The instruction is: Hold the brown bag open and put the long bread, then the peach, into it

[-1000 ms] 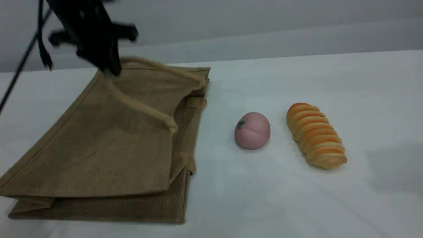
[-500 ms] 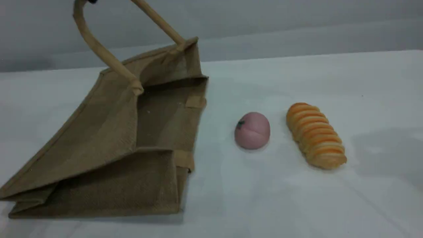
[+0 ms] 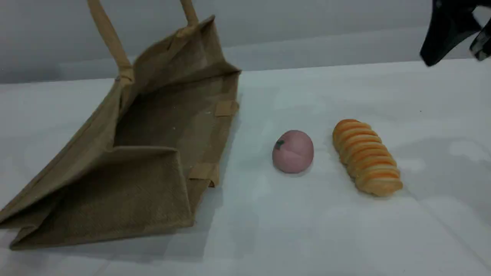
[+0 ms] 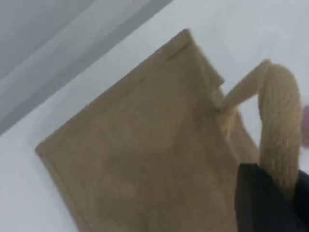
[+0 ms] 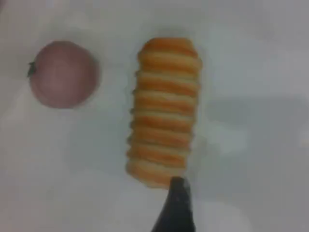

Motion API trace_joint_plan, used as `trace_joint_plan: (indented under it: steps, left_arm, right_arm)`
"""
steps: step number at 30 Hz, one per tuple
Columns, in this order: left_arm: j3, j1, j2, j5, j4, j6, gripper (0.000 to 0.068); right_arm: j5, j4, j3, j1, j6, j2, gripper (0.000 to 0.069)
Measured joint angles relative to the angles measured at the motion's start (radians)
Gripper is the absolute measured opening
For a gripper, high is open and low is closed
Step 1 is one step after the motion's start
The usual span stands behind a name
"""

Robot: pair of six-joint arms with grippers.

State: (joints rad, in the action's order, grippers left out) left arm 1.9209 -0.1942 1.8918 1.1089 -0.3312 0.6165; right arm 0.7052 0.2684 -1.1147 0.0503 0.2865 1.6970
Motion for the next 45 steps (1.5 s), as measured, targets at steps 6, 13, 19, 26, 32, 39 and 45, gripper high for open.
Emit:
trace_joint_plan:
  steps: [6, 13, 19, 26, 32, 39, 45]
  left_arm:
    - [0.062, 0.0, -0.001, 0.039, -0.103, 0.091, 0.0092]
    - [0.067, 0.0, -0.001, 0.048, -0.148, 0.11, 0.0092]
    - [0.067, 0.0, -0.001, 0.054, -0.151, 0.11, 0.0092]
    - [0.067, 0.0, -0.001, 0.07, -0.173, 0.105, 0.0092]
    - [0.067, 0.0, 0.0, 0.085, -0.175, 0.105, 0.0092]
    - [0.067, 0.0, 0.0, 0.087, -0.177, 0.085, 0.0092]
    - [0.067, 0.0, 0.0, 0.087, -0.177, 0.085, 0.0092]
  right_arm:
    - [-0.017, 0.131, 0.0, 0.002, 0.134, 0.075, 0.0573]
    - [-0.094, 0.148, 0.0, 0.06, 0.216, 0.165, 0.0573]
    - [-0.172, 0.151, 0.0, 0.089, 0.215, 0.232, 0.0573]
    - [-0.246, 0.158, 0.0, 0.104, 0.213, 0.298, 0.0573]
    - [-0.288, 0.157, 0.0, 0.12, 0.213, 0.327, 0.0573]
    - [-0.3, 0.171, 0.0, 0.14, 0.214, 0.37, 0.0573]
    - [-0.337, 0.182, 0.0, 0.154, 0.216, 0.409, 0.0573]
